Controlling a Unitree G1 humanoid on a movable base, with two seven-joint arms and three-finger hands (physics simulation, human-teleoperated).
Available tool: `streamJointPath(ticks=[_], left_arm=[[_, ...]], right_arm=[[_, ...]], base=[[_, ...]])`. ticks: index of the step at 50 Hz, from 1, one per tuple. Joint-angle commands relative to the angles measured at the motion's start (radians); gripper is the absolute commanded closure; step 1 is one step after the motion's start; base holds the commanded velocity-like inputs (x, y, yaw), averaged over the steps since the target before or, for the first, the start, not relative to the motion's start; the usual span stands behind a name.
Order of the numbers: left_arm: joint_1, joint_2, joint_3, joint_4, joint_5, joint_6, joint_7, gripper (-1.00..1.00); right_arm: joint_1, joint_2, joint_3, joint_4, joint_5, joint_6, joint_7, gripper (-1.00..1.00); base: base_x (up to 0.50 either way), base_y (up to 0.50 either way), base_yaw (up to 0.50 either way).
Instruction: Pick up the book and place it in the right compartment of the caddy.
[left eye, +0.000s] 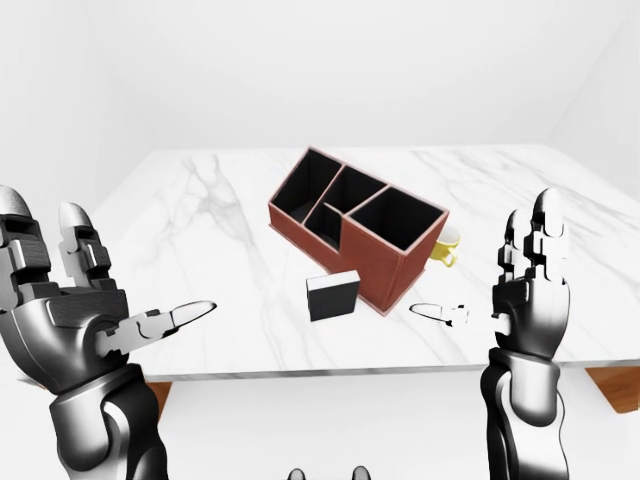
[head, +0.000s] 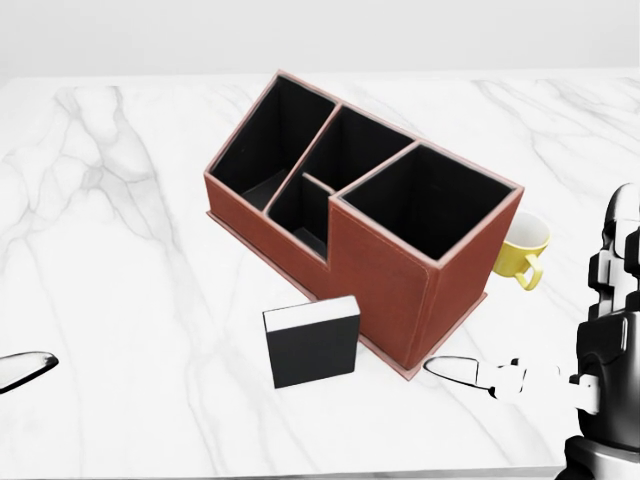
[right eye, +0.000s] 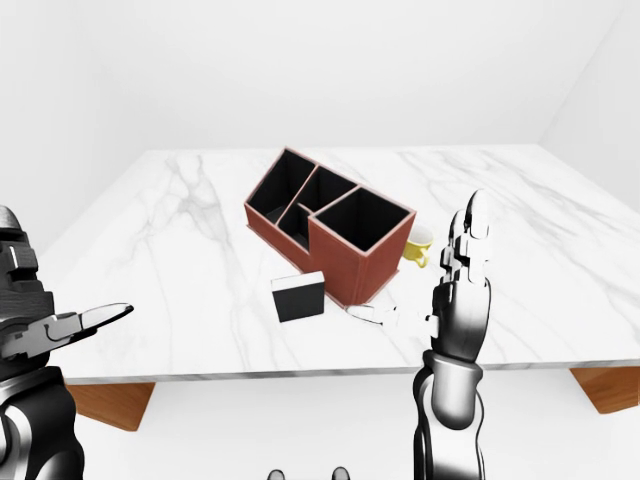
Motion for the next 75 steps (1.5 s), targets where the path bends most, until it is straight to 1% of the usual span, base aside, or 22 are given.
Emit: streamJointPath(ticks=[1,15,33,35,38,40,42,44,49,54,55,65,75], left_arm=[[0.003,-0.002,0.000,-0.003,0.000,-0.001,-0.002,-1.00],[0.004,-0.003,0.002,-0.012,-0.001,0.006,0.000,-1.00],[0.002,-0.002,0.003,-0.009,0.001,0.004,0.001,-1.00],[0.001,-0.001,0.004,-0.010,0.000,0.005,0.002,-1.00],[0.001,-0.001,0.004,-0.008,0.000,0.003,0.001,-1.00],[0.002,-0.002,0.002,-0.006,0.001,0.000,0.000,-1.00],[0.002,-0.002,0.001,-0.005,0.002,-0.001,0.000,-1.00],[0.003,-0.002,0.002,-0.006,0.002,0.000,0.000,-1.00],[0.005,-0.004,0.000,-0.009,0.003,0.000,0.001,-1.00],[0.005,-0.004,0.000,-0.009,0.004,0.000,0.000,-1.00],[0.005,-0.004,-0.001,-0.010,0.004,0.001,0.001,-1.00],[0.004,-0.004,-0.004,-0.006,0.007,0.000,0.001,-1.00],[0.001,-0.002,-0.005,0.004,0.007,-0.005,0.002,-1.00]], right_arm=[[0.005,0.001,0.004,-0.011,-0.002,0.007,0.001,-1.00],[0.004,0.002,0.007,-0.006,-0.006,0.006,-0.001,-1.00],[0.004,0.001,0.014,0.005,-0.018,0.002,-0.004,-1.00],[0.010,0.000,0.022,0.004,-0.028,0.001,0.003,-1.00],[0.013,-0.005,0.038,0.014,-0.048,0.013,0.020,-1.00],[0.018,-0.004,0.050,0.024,-0.071,0.004,0.020,-1.00],[0.019,-0.006,0.056,0.027,-0.086,0.002,0.024,-1.00],[0.032,-0.009,0.073,0.029,-0.121,-0.012,0.028,-1.00],[0.073,-0.007,0.117,-0.009,-0.185,-0.012,0.044,-1.00],[0.091,-0.008,0.137,-0.034,-0.202,-0.012,0.055,-1.00],[0.124,-0.013,0.179,-0.055,-0.242,-0.012,0.070,-1.00],[0.159,-0.033,0.243,-0.048,-0.286,-0.012,0.067,-1.00],[0.182,-0.049,0.286,-0.060,-0.318,-0.012,0.059,-1.00]], base=[[0.36,0.00,0.00],[0.32,0.00,0.00],[0.26,0.00,0.00],[0.00,0.00,0.00],[0.00,0.00,0.00],[0.00,0.00,0.00],[0.00,0.00,0.00],[0.00,0.00,0.00],[0.00,0.00,0.00],[0.00,0.00,0.00],[0.00,0.00,0.00],[0.00,0.00,0.00],[0.00,0.00,0.00]])
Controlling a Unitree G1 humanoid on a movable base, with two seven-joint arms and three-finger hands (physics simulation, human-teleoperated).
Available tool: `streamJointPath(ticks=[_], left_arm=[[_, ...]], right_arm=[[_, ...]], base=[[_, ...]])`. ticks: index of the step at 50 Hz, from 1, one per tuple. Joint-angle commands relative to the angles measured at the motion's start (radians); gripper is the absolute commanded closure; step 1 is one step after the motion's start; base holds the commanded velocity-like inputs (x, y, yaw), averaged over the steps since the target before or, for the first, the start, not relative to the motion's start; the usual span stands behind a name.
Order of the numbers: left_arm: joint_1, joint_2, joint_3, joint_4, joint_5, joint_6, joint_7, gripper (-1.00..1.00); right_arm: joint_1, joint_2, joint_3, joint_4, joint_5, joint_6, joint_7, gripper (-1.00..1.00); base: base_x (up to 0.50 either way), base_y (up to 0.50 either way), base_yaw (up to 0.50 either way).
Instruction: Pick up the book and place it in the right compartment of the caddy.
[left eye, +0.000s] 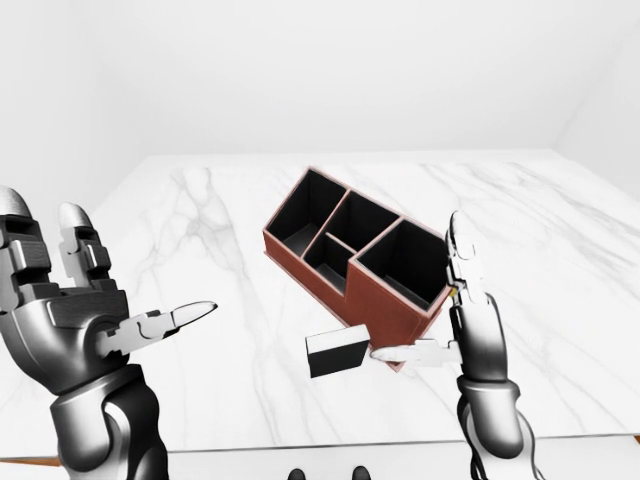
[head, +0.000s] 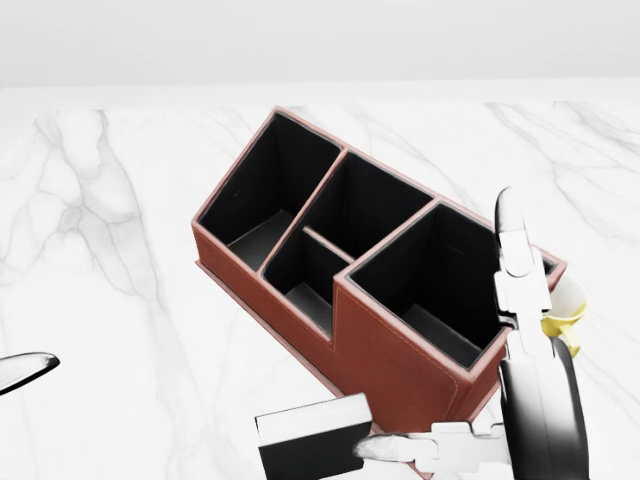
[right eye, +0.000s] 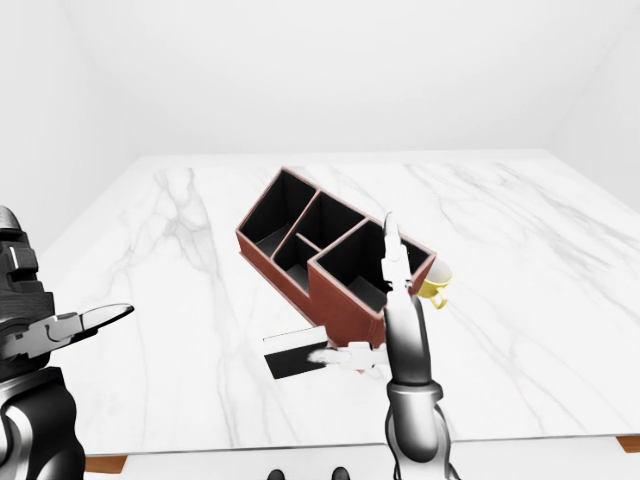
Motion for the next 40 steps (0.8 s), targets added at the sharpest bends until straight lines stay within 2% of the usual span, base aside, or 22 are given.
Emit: streamJointPath(ticks=[1,23,32,40], left_arm=[[-0.002,0.001,-0.001,0.006,0.001,-0.004,0.001,-1.00],[-0.003,0.002,-0.004,0.005,0.005,0.001,0.002,-1.00],[-0.003,0.002,-0.006,0.009,0.007,-0.002,0.001,-1.00],[-0.003,0.001,-0.008,0.008,0.009,-0.002,0.002,-1.00]], right_arm=[[0.038,-0.019,0.064,-0.014,-0.051,0.000,-0.003,-1.00],[0.092,-0.081,0.212,-0.084,-0.132,0.000,-0.040,-1.00],[0.112,-0.126,0.314,-0.053,-0.195,0.000,-0.088,-1.00],[0.116,-0.148,0.354,-0.057,-0.214,0.000,-0.106,-1.00]], base=[[0.00,0.00,0.00],[0.00,0.00,0.00],[0.00,0.00,0.00],[0.00,0.00,0.00]])
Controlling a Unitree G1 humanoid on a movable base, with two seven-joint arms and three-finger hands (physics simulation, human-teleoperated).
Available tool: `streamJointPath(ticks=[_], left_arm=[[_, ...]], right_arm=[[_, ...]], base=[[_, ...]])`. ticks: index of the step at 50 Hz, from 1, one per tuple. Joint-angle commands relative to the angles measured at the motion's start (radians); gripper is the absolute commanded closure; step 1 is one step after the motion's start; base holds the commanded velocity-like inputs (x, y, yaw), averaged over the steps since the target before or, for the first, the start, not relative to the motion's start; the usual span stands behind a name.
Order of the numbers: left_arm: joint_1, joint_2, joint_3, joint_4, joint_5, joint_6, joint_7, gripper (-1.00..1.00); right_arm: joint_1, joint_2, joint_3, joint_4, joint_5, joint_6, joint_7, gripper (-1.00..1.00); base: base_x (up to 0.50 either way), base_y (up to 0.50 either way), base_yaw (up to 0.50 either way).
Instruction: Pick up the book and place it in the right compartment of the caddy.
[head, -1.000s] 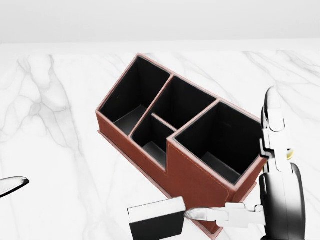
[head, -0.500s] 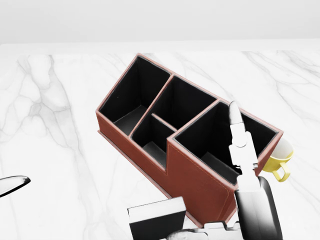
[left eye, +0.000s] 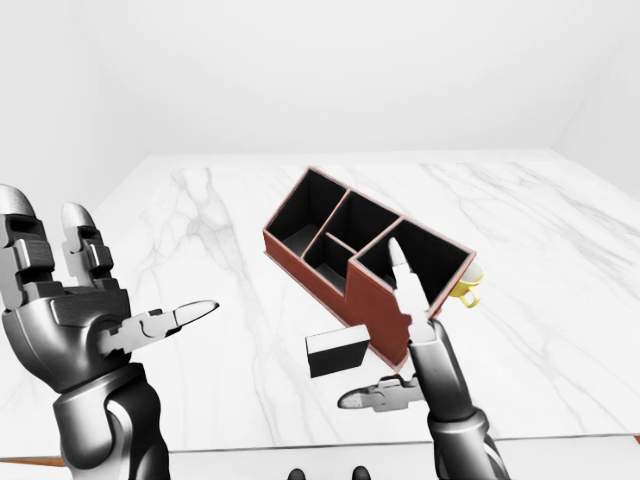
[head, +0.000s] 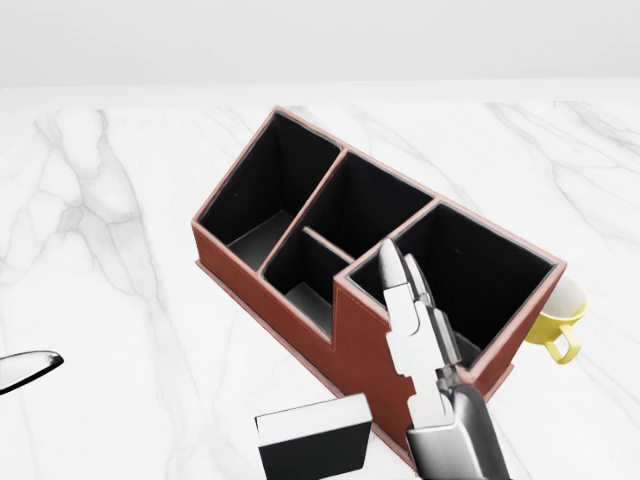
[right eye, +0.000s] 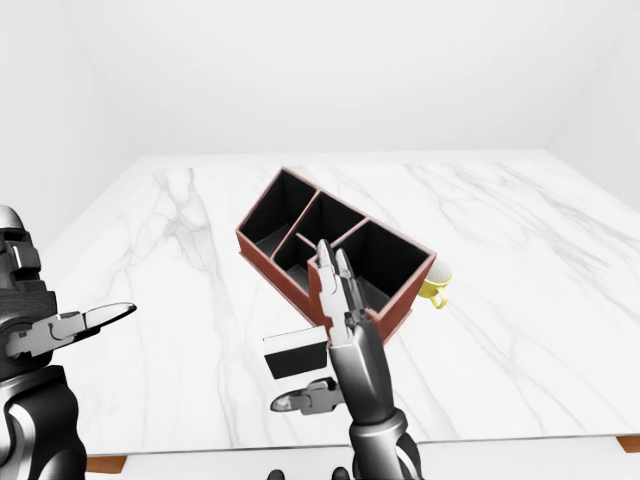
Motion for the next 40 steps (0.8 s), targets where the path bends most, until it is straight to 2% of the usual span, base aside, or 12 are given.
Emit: streamJointPath(ticks=[1,19,29,36,38,40], left_arm=[[0.000,0.000,-0.002,-0.001,0.002,0.001,0.001,-1.00],[0.000,0.000,-0.002,0.004,0.002,-0.001,0.000,-1.00],[0.001,-0.001,-0.002,0.003,0.004,0.004,0.001,-1.00],[0.002,-0.001,-0.002,0.002,0.004,0.003,0.001,-1.00],[0.001,-0.001,-0.002,0.001,0.004,0.004,0.001,-1.00],[0.001,-0.001,-0.001,0.000,0.003,0.005,0.001,-1.00]], right_arm=[[0.016,-0.041,0.090,0.012,-0.055,0.000,-0.039,-1.00],[-0.002,-0.072,0.183,-0.005,-0.144,0.000,-0.063,-1.00],[-0.030,-0.059,0.206,0.004,-0.203,0.023,-0.050,-1.00],[-0.058,-0.036,0.204,0.019,-0.251,0.051,-0.026,-1.00],[-0.072,-0.020,0.194,0.031,-0.283,0.072,-0.020,-1.00],[-0.083,-0.010,0.192,0.042,-0.291,0.074,-0.010,-1.00]], base=[[0.00,0.00,0.00],[0.00,0.00,0.00],[0.00,0.00,0.00],[0.00,0.00,0.00],[0.00,0.00,0.00],[0.00,0.00,0.00]])
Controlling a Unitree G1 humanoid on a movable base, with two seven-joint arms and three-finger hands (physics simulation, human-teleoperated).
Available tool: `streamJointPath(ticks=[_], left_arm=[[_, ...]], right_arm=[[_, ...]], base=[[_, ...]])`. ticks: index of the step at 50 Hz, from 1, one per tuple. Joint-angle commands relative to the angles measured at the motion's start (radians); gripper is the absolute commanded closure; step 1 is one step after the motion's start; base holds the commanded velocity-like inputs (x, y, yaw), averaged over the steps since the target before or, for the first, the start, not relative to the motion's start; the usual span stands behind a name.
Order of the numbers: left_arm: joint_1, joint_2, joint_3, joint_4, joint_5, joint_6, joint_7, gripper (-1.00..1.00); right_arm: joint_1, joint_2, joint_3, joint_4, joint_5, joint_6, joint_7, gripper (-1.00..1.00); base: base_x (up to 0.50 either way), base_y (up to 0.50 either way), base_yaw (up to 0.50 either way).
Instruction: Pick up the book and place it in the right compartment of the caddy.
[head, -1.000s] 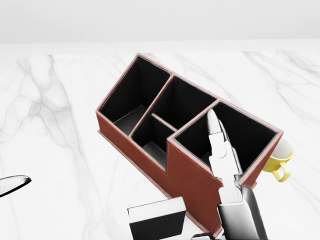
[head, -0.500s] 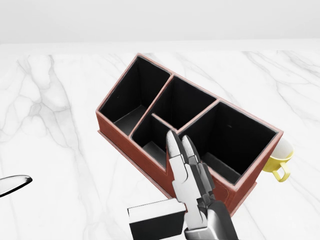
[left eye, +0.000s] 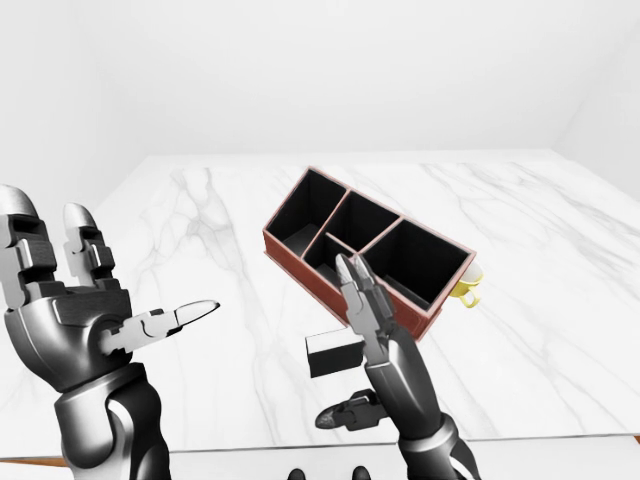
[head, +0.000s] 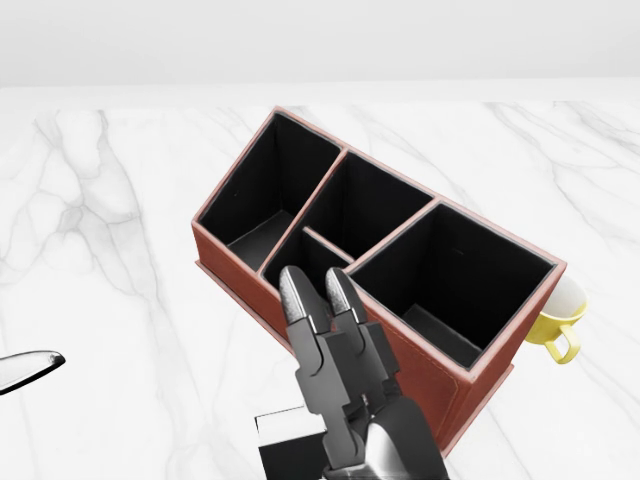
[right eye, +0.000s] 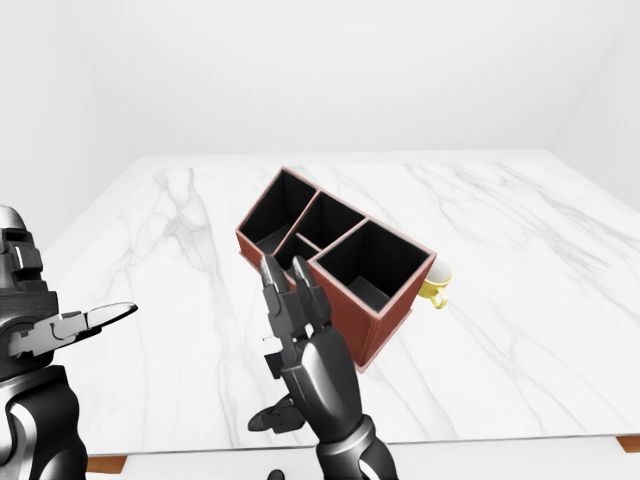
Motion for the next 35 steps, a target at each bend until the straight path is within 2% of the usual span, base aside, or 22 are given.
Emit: streamJointPath(ticks=[1,13,35], left_arm=[[0.000,0.000,0.001,-0.002,-0.001,0.003,0.000,-1.00],[-0.002,0.001,0.002,0.003,-0.001,0.001,0.000,-1.00],[-0.003,0.002,-0.003,0.018,0.003,-0.012,-0.002,-1.00]], right_arm=[[-0.047,0.040,0.000,0.029,-0.086,0.040,0.031,-1.00],[-0.085,0.072,-0.007,0.089,-0.196,0.067,0.047,-1.00],[-0.118,0.099,-0.031,0.233,-0.285,0.013,0.061,-1.00]], base=[[0.00,0.00,0.00],[0.00,0.00,0.00],[0.00,0.00,0.00]])
